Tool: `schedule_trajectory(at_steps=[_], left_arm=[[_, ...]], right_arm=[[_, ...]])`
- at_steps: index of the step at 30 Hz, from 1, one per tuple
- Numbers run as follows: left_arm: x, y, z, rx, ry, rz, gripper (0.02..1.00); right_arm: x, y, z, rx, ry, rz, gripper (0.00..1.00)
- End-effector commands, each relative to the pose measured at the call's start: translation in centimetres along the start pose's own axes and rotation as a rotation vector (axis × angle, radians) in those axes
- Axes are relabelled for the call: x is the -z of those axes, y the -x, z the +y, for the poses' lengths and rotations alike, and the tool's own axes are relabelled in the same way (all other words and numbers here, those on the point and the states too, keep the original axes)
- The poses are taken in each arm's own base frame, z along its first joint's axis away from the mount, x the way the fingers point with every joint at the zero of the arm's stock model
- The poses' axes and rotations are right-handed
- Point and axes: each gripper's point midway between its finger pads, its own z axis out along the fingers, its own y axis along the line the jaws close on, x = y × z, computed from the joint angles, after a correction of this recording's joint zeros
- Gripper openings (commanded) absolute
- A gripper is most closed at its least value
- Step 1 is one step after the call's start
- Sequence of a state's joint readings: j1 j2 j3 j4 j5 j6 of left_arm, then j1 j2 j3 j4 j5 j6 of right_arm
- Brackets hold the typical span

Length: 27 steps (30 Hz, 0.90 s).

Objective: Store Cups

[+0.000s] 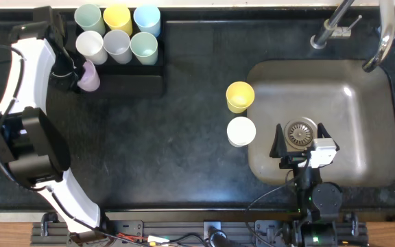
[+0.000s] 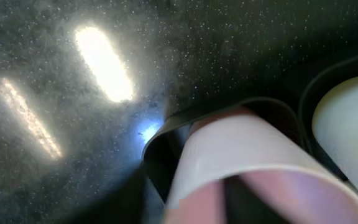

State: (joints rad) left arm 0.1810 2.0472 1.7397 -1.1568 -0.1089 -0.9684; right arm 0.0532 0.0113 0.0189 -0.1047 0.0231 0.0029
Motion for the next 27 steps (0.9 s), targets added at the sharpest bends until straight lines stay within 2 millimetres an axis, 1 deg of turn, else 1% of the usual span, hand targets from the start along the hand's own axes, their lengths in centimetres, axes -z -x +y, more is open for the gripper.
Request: schedule_trajectory(at_steps=[1, 4, 6, 8, 9, 11, 12, 13, 16, 18, 20, 21, 23, 25, 27], left_arm=[[-0.4, -0.1, 0.3, 0.005, 0.017, -0.001, 0.998], [0.2, -0.1, 0.1, 0.006, 0.0, -0.003, 0.998], [2.1, -0.2, -0.2, -0.003, -0.038, -0.029, 0.998], [4.2, -0.7, -0.8, -0.03, -0.083, -0.056, 0.998], [6.8, -1.9, -1.7, -0.099, -0.143, -0.086, 0.998], [9.6, -3.9, -2.9, -0.185, -0.208, -0.117, 0.998], [12.0, -7.0, -4.7, -0.3, -0.275, -0.153, 0.998], [12.9, -8.6, -5.6, -0.365, -0.301, -0.172, 0.998], [14.6, -15.0, -8.5, -0.564, -0.358, -0.236, 0.998], [15.0, -20.1, -10.4, -0.665, -0.399, -0.271, 0.998], [15.2, -24.5, -11.9, -0.68, -0.449, -0.289, 0.998], [15.1, -27.0, -12.6, -0.687, -0.482, -0.283, 0.998], [14.6, -31.0, -13.2, -0.711, -0.518, -0.246, 0.998], [13.7, -33.7, -13.2, -0.716, -0.521, -0.189, 0.998], [12.5, -35.5, -13.0, -0.719, -0.506, -0.135, 0.998]], right_arm=[[0.0, 0.1, 0.1, 0.002, 0.004, -0.01, 0.998], [0.0, 0.1, 0.1, 0.003, 0.004, -0.01, 0.998], [0.0, 0.1, 0.1, 0.003, 0.004, -0.01, 0.998], [0.0, 0.1, 0.1, 0.003, 0.004, -0.01, 0.998], [0.0, 0.1, 0.1, 0.002, 0.004, -0.01, 0.996], [0.0, 0.1, 0.1, 0.003, 0.004, -0.01, 0.998], [0.0, 0.1, 0.1, 0.002, 0.004, -0.01, 0.998], [0.0, 0.1, 0.1, 0.002, 0.004, -0.01, 0.998], [0.0, 0.1, 0.1, 0.003, 0.004, -0.01, 0.996], [0.0, 0.1, 0.1, 0.002, 0.004, -0.01, 0.996], [0.0, 0.1, 0.1, 0.003, 0.004, -0.01, 0.998], [0.0, 0.1, 0.1, 0.003, 0.004, -0.01, 0.998], [0.0, 0.1, 0.1, 0.002, 0.004, -0.01, 0.998], [0.0, 0.1, 0.1, 0.002, 0.004, -0.01, 0.996], [0.0, 0.1, 0.1, 0.003, 0.004, -0.01, 0.998]])
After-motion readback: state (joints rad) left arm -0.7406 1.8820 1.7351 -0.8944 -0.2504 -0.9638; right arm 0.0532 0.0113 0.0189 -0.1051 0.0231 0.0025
